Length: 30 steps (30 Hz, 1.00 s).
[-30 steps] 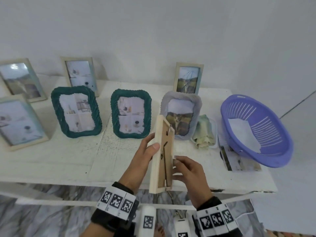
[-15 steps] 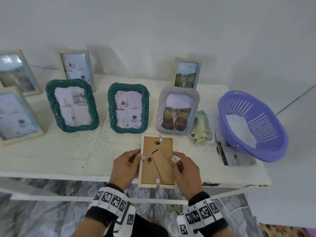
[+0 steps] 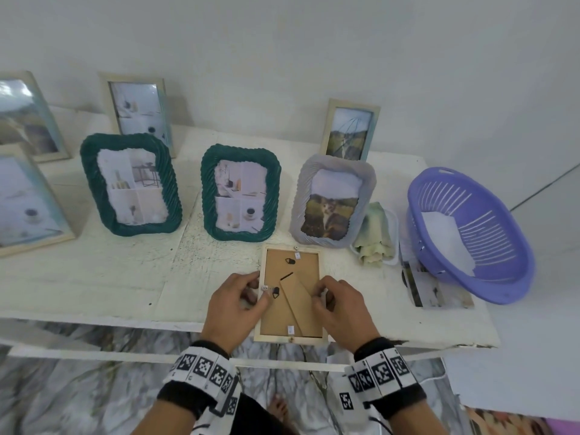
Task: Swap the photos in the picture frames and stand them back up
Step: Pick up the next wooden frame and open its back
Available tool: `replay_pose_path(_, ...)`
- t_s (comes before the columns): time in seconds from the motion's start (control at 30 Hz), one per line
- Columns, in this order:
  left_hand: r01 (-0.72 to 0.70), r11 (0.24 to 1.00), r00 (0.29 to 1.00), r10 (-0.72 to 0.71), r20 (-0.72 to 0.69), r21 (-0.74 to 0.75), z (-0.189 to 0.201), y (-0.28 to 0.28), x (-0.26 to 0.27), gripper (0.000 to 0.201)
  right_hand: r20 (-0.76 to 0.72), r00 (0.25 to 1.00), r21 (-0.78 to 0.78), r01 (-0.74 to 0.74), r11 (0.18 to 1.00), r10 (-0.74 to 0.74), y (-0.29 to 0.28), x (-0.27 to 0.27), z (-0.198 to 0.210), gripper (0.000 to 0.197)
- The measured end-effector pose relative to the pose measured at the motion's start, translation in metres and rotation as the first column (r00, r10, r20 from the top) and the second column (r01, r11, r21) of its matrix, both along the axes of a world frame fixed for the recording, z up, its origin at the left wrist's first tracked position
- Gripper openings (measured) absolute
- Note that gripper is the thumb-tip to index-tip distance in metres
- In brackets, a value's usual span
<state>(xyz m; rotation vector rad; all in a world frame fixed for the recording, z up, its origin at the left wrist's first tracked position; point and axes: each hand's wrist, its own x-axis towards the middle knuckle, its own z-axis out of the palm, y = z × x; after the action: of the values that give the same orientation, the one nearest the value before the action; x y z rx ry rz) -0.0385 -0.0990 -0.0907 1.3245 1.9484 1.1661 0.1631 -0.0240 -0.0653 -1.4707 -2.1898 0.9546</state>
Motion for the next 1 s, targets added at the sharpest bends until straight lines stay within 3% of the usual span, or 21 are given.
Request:
replay_pose_path(0.2, 0.006, 1.0, 0.999, -0.007, -0.035, -0.025, -0.004, 0.003, -0.002, 0.036, -0.024, 0.997, -0.021, 0.071, 0.997, -0.071, 0.0, 0.002, -0.003, 0.028)
replay_pose_path(0.37, -0.029, 0.997, 0.998, 0.026, -0.051, -0.073, -0.002, 0.005, -0.001, 0.036, -0.042, 0.993, 0.001, 0.113, 0.994, -0.112, -0.004, 0.003, -0.004, 0.03)
replay_pose_path(0.63, -0.179, 0.969, 0.953, 0.129, -0.273, -0.168, 0.001, 0.015, 0.018, 0.028, -0.048, 0.992, 0.032, 0.114, 0.993, -0.113, -0.007, 0.003, -0.007, 0.031)
replay_pose_path(0.77, -0.239, 0.954, 0.943, 0.185, -0.276, -0.18, 0.004, 0.021, 0.022, 0.023, -0.06, 0.991, 0.03, 0.124, 0.992, -0.122, -0.01, 0.003, -0.01, 0.03)
replay_pose_path(1.0, -0.128, 0.984, 0.976, 0.103, -0.19, -0.123, -0.001, 0.014, 0.007, 0.019, 0.003, 0.991, -0.011, 0.131, 0.991, -0.131, 0.002, -0.001, 0.004, 0.02)
